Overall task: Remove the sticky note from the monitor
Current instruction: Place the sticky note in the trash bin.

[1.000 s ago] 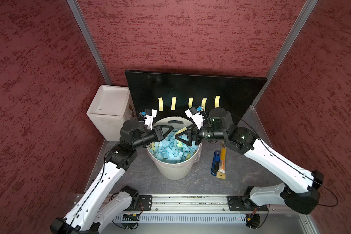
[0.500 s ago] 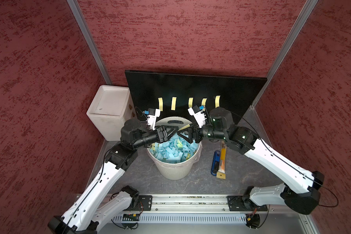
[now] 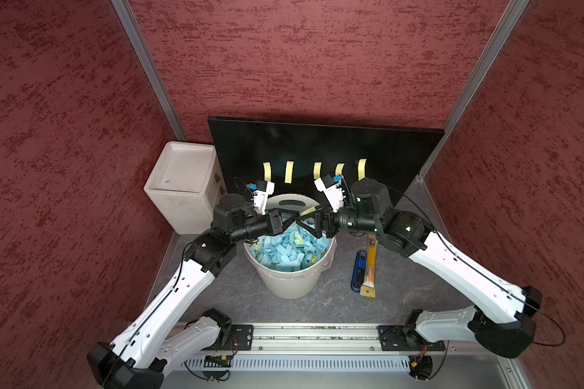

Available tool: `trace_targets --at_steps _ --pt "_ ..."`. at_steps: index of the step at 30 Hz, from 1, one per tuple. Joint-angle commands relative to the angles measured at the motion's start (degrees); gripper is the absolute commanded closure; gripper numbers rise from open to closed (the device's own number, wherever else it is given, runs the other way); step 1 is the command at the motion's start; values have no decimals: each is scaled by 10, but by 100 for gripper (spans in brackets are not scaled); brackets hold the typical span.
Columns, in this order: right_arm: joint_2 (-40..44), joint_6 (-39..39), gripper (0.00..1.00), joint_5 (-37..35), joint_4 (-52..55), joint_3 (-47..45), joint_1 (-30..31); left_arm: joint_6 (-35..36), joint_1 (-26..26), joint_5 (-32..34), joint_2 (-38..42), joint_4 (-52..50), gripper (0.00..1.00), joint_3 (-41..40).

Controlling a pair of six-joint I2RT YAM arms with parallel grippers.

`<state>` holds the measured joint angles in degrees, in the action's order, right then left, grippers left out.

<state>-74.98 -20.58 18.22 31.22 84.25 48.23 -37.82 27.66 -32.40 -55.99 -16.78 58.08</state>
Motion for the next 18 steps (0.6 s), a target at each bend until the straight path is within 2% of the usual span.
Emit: trace_targets --at_steps 1,5,8,11,13,14,18 --pt "15 3 24 2 -12 -5 -4 9 3 3 0 2 88 10" --pt "16 4 24 -1 -10 -6 -4 10 4 4 0 -1 99 10" --pt "18 6 24 -7 -7 -7 -5 11 3 7 2 -2 98 10" --pt "20 13 24 -20 2 -7 -5 10 3 2 7 4 81 7" --pt "23 18 24 -31 9 -6 -6 6 1 -6 14 17 59 1" --pt "25 21 24 -36 13 -6 -7 3 0 -10 17 24 53 -3" --pt "38 30 22 -54 19 -15 -11 -17 -14 -40 30 59 37 -20"
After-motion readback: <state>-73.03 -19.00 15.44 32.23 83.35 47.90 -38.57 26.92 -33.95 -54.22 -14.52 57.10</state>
